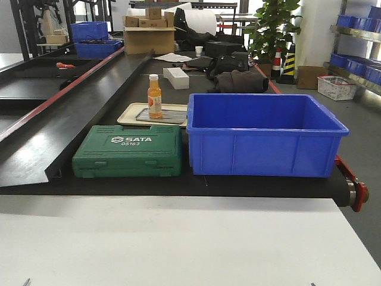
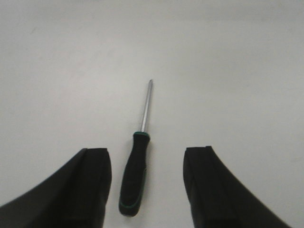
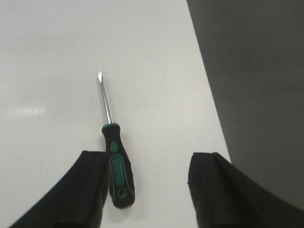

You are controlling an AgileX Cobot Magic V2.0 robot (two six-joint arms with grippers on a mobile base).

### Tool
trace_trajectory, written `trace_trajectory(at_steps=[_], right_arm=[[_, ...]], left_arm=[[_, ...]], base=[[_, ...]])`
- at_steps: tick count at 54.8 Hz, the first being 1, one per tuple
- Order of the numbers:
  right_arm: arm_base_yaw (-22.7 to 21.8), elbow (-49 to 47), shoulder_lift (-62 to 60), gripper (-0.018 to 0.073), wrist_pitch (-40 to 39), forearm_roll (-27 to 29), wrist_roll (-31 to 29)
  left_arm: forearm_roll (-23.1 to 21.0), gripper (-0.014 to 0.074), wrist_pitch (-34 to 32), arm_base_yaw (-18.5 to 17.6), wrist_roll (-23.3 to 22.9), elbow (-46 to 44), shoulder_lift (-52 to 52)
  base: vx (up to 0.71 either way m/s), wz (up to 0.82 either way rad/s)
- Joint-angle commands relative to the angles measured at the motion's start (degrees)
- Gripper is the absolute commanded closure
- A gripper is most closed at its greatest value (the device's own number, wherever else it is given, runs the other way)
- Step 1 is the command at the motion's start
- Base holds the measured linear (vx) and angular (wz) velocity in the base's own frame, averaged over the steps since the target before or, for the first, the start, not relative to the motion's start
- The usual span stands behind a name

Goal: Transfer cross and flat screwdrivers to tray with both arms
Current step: 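Align each open gripper over a screwdriver handle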

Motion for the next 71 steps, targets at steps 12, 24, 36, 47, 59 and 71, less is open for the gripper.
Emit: trace_trajectory(at_steps=[12,24,36,47,59,71], right_arm=[[-0.26,-2.07,5.83,0.0101,-0.69,0.10,-0.11],[-0.26,-2.07,6.99,0.0101,-1.31,0.10,-0.49],[-0.26,-2.07,6.99,0.0101,-1.31,0.10,-0.56],[-0.26,-2.07,6.99,0.0101,-1.31,0.10,-1.66],[-0.26,-2.07,6.99,0.0101,-1.31,0.10,-2.58],[-0.26,-2.07,6.99,0.0101,-1.31,0.10,-2.58]], left_arm=[[1.09,0.0113,-0.79,0.63,4.51,-7.32,16.95],[1.13,0.0113,0.99,1.79,5.57,-11.89,28.64],[1.17,0.0113,2.33,3.55,7.33,-17.30,36.85],[1.03,0.0113,3.49,3.60,12.67,-20.41,41.96],[0.97,0.0113,5.97,3.60,15.87,-20.94,44.66],[0.11,0.0113,6.27,3.60,17.64,-20.94,44.99]], base=[[0.00,0.00],[0.00,0.00],[0.00,0.00],[0.00,0.00],[0.00,0.00],[0.00,0.00]])
